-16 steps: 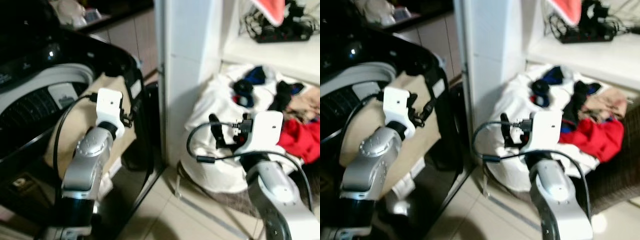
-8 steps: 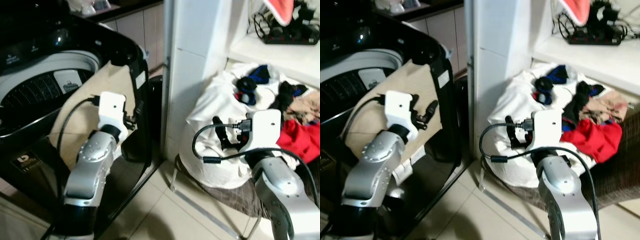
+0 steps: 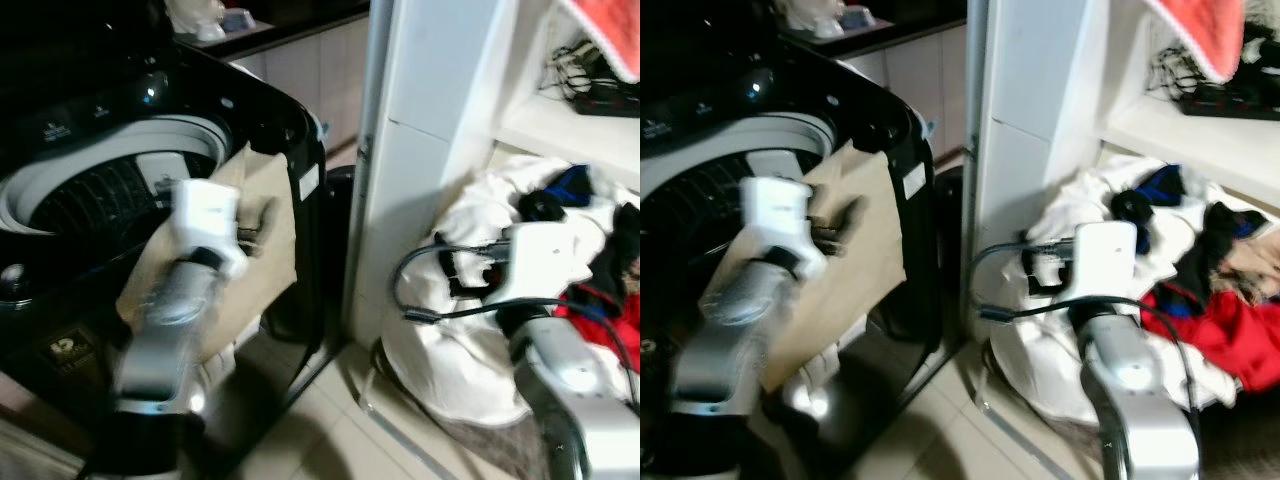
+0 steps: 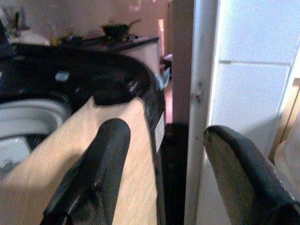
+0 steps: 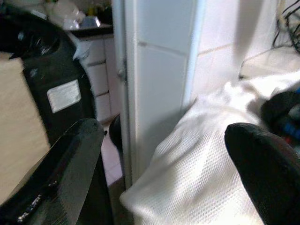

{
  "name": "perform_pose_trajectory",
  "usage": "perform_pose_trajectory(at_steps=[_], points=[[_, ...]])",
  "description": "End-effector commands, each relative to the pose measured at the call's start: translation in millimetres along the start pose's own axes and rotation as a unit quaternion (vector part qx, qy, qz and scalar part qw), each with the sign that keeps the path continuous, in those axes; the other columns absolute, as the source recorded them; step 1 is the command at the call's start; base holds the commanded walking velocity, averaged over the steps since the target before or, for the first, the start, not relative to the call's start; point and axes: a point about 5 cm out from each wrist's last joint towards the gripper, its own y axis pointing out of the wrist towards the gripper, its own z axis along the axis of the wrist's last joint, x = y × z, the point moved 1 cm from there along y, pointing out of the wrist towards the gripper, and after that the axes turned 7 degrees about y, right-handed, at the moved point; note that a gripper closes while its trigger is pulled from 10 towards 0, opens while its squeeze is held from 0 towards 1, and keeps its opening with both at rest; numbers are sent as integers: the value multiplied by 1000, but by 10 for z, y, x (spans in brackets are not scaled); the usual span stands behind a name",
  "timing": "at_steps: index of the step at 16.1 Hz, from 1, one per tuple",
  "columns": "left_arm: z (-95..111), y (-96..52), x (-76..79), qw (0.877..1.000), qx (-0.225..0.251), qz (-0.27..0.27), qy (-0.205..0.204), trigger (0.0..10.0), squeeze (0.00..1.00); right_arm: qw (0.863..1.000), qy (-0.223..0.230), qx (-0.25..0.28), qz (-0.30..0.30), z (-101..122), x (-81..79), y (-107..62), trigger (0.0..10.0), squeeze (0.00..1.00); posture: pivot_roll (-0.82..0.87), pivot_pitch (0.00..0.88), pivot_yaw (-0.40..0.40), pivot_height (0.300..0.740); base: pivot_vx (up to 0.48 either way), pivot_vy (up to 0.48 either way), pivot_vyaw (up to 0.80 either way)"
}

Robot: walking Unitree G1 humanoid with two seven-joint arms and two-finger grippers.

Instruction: Clothes washing

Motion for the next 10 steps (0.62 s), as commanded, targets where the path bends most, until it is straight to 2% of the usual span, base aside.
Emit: perform_pose_trajectory(at_steps=[1,2,9,10], points=[[52,15,-70,1000,5,7,4,10000,0,1000,5,18,7,83,-62,-23,10000,0,-172,0,36,740,364,0,-800],[51,17,-64,1000,5,5,4,10000,0,1000,4,19,6,87,-64,-26,10000,0,-175,0,40,740,364,0,-800],[48,35,-1,1000,4,-4,-7,10000,0,1000,4,29,-5,146,-49,-72,10000,0,-183,0,49,740,350,0,0],[52,30,-6,1000,9,5,-14,10000,0,1000,4,27,-1,150,-58,-69,10000,0,-182,0,44,740,0,0,0]])
